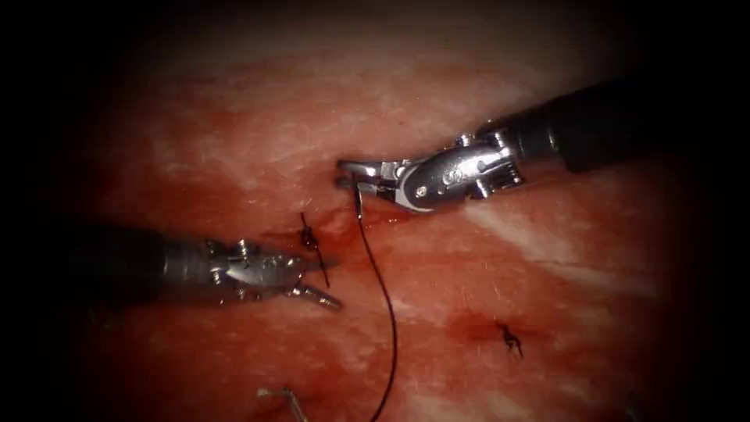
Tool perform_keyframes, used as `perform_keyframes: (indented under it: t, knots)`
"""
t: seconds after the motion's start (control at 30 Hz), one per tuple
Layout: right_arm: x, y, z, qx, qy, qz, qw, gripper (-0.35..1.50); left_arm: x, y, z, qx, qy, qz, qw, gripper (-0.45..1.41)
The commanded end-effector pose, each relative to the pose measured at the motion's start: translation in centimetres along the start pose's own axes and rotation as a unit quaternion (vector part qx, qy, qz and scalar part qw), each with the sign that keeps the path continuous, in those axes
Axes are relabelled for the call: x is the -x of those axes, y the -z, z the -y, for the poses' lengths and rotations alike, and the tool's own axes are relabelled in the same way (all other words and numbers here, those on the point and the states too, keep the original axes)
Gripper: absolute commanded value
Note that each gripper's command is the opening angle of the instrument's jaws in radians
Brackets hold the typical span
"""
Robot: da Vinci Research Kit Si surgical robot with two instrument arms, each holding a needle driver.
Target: Wound Closure
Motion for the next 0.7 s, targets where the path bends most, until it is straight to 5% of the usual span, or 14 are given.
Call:
perform_keyframes:
  t: [0.03, 0.23, 0.47, 0.7]
  knots:
    - [0.02, -0.05, 0.06, -0.001, 0.000, 0.000, 1.000, -0.35, 0.05, -0.07, -0.03, 0.001, 0.001, 0.001, 1.000, 0.37]
    - [0.02, -0.05, 0.04, 0.001, -0.004, 0.000, 1.000, -0.35, 0.04, -0.06, -0.04, 0.001, 0.002, 0.001, 1.000, 0.39]
    - [0.10, -0.14, -0.20, -0.008, -0.163, 0.032, 0.986, -0.35, 0.04, -0.06, -0.04, 0.001, 0.002, 0.003, 1.000, 0.39]
    - [0.21, -0.26, -0.36, 0.001, -0.234, 0.042, 0.971, -0.35, 0.04, -0.06, -0.05, 0.001, 0.002, 0.003, 1.000, 0.39]
